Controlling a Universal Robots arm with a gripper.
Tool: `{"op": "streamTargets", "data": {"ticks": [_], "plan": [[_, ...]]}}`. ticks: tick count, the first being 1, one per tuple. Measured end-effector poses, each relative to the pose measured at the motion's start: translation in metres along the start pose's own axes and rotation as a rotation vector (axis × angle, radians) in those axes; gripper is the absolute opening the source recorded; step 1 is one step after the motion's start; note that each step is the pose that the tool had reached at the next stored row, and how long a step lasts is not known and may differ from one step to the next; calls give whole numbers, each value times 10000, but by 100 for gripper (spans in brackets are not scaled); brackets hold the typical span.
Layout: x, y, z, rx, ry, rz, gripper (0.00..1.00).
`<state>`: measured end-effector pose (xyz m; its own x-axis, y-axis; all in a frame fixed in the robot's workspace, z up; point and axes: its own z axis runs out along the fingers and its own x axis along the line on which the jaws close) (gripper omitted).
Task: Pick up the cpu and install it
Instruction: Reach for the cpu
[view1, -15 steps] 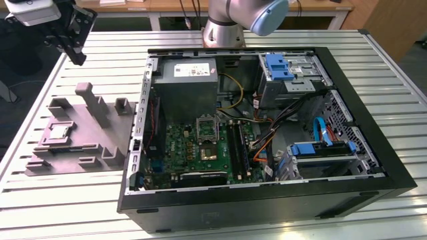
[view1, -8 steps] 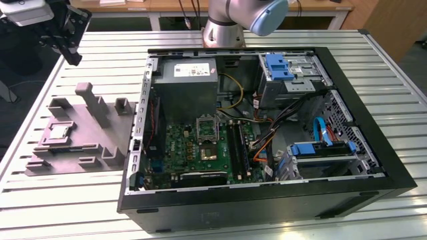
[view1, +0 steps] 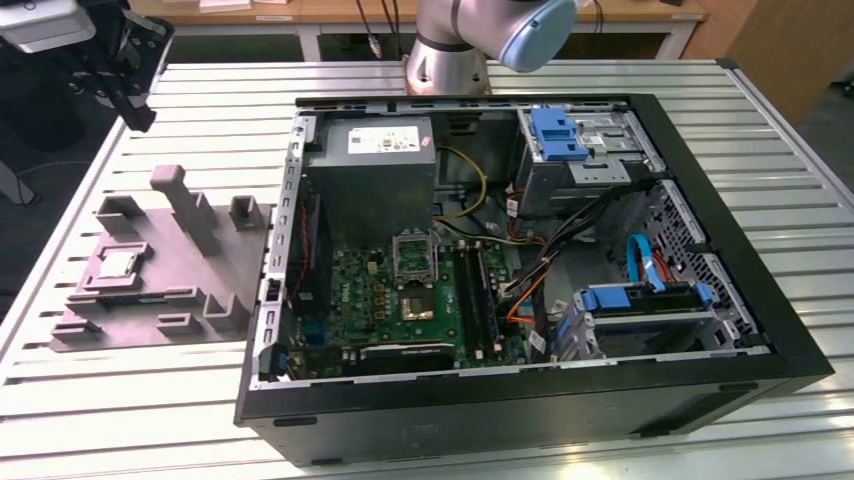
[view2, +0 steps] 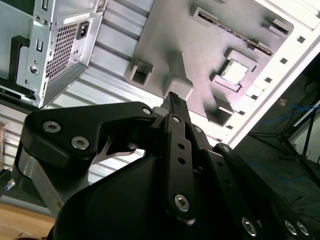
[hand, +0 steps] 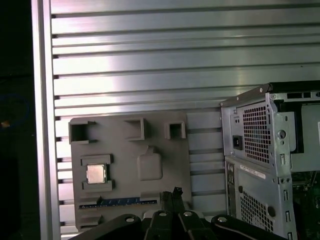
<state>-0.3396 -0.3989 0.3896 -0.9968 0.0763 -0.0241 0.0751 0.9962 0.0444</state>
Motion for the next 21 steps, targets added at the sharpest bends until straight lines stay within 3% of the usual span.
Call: {"op": "streamTargets", "data": {"ticks": [21], "plan": [[132, -10, 2, 0, 0, 0, 11]]}}
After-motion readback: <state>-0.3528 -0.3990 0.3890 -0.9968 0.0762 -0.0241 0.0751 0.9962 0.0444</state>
